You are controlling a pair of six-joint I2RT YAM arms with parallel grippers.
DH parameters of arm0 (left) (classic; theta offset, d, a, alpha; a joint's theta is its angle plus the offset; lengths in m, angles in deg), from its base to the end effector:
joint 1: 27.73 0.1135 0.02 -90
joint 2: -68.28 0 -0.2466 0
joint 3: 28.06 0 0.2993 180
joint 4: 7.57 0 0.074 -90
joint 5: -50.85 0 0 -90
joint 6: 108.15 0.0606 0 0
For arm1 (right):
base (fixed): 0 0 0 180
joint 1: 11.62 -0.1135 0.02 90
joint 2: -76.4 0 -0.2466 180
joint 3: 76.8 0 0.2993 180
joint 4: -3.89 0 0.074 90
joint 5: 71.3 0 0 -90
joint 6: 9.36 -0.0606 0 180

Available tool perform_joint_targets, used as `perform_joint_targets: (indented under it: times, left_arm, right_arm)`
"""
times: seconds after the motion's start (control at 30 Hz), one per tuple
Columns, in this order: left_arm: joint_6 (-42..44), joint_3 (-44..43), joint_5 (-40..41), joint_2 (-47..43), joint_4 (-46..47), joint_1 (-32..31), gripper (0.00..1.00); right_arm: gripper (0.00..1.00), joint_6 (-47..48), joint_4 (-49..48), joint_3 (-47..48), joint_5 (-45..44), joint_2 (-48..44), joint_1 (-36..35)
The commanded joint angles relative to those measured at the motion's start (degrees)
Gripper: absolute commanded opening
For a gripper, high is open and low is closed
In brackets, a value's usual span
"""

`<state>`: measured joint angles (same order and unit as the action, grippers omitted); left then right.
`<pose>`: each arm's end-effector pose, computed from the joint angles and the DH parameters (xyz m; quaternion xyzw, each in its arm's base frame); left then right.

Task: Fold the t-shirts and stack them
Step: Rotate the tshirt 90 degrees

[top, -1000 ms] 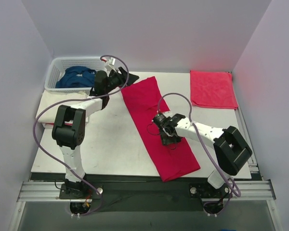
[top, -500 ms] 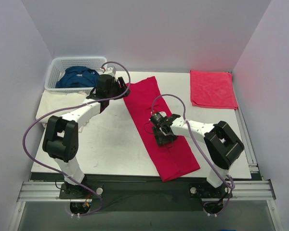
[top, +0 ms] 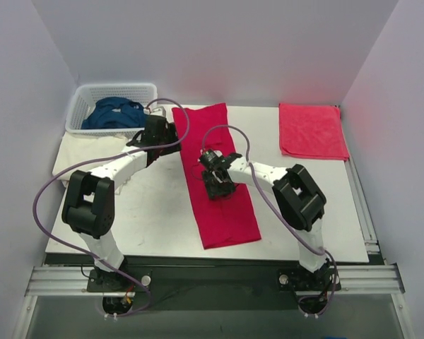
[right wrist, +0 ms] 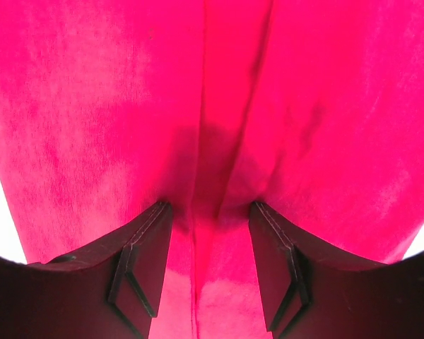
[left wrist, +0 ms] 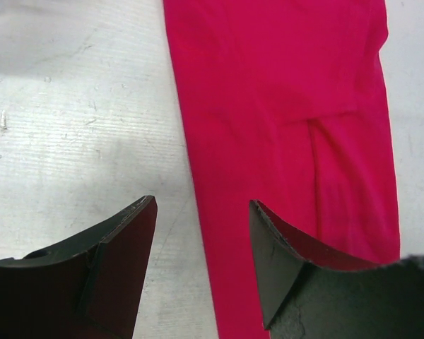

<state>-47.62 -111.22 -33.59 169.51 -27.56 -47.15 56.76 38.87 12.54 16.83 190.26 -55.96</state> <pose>0.4342 -0.1468 0.1797 -0.0998 0.8927 -0.1413 0.4162 0.3306 0.3203 0.0989 -0.1671 0.9501 0.1344 0.2266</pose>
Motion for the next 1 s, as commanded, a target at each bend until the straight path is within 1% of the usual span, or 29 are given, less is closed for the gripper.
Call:
perform_joint_targets:
  times: [0.0,0.13,0.23,0.27,0.37,0.43,0.47,0.5,0.53,0.57,0.67,0.7,0.73,0.77,0.8,0.87,0.97]
  left_arm:
    - [0.5,-1.8,2.0,-2.4,-1.2,-0.6,0.65]
    - [-0.2,-1.5,3.7,-2.3,-2.1,-1.2,0.65]
    - [-1.2,-0.8,5.9,-3.0,-2.6,-1.4,0.65]
    - [-1.9,-0.6,7.0,-3.2,-2.6,-1.4,0.65]
    - [-3.2,1.0,8.8,-5.2,-3.0,-1.6,0.65]
    - [-4.0,2.9,9.2,-7.5,-3.3,-1.8,0.65]
    - [-4.4,3.8,9.8,-8.5,-3.5,-2.5,0.65]
    - [-4.7,4.8,9.9,-10.6,-3.5,-2.9,0.65]
    - [-5.8,7.1,9.8,-11.7,-3.7,-3.4,0.65]
    - [-6.3,8.5,8.9,-12.8,-3.7,-4.3,0.65]
    - [-8.6,14.6,6.8,-17.3,-4.0,-6.6,0.65]
    - [-9.5,16.4,6.7,-19.6,-4.1,-8.7,0.65]
    - [-11.6,18.1,6.5,-20.8,-4.0,-9.7,0.66]
    - [-12.6,22.0,5.6,-21.9,-3.5,-10.9,0.66]
    - [-13.9,23.7,5.4,-24.1,-3.4,-12.6,0.66]
    - [-17.8,29.2,4.9,-26.2,-1.9,-14.8,0.66]
    - [-22.5,33.7,5.9,-29.5,-0.1,-18.4,0.66]
  right_arm:
    - [0.48,-1.0,0.1,5.7,0.9,6.9,0.1]
    - [0.48,0.2,0.7,11.8,0.6,10.1,0.8]
    - [0.45,1.5,0.5,15.0,-2.2,10.7,1.3]
    - [0.42,2.2,-0.1,15.6,-2.5,10.4,1.5]
    - [0.4,3.3,-1.7,16.0,-5.8,7.3,1.8]
    - [0.39,3.4,-2.1,15.2,-7.9,2.8,1.8]
    - [0.39,3.4,-2.3,13.4,-9.7,0.9,1.9]
    - [0.4,3.2,-2.4,12.2,-10.7,-3.3,1.7]
    - [0.41,2.9,-2.5,10.7,-11.9,-5.4,1.9]
    - [0.42,2.4,-2.0,7.9,-12.2,-9.7,2.1]
    - [0.44,0.5,-0.8,1.9,-13.2,-16.1,2.8]
    - [0.44,-0.9,-0.3,-2.8,-13.6,-20.1,3.1]
    - [0.44,-1.6,0.0,-5.1,-13.9,-22.1,3.9]
    - [0.44,-2.2,0.0,-7.9,-14.0,-23.9,4.2]
    - [0.44,-3.0,0.0,-12.3,-13.9,-27.3,4.6]
    - [0.45,-4.5,0.0,-16.9,-13.6,-31.7,5.4]
    - [0.45,-5.1,-1.3,-23.7,-13.2,-34.8,5.6]
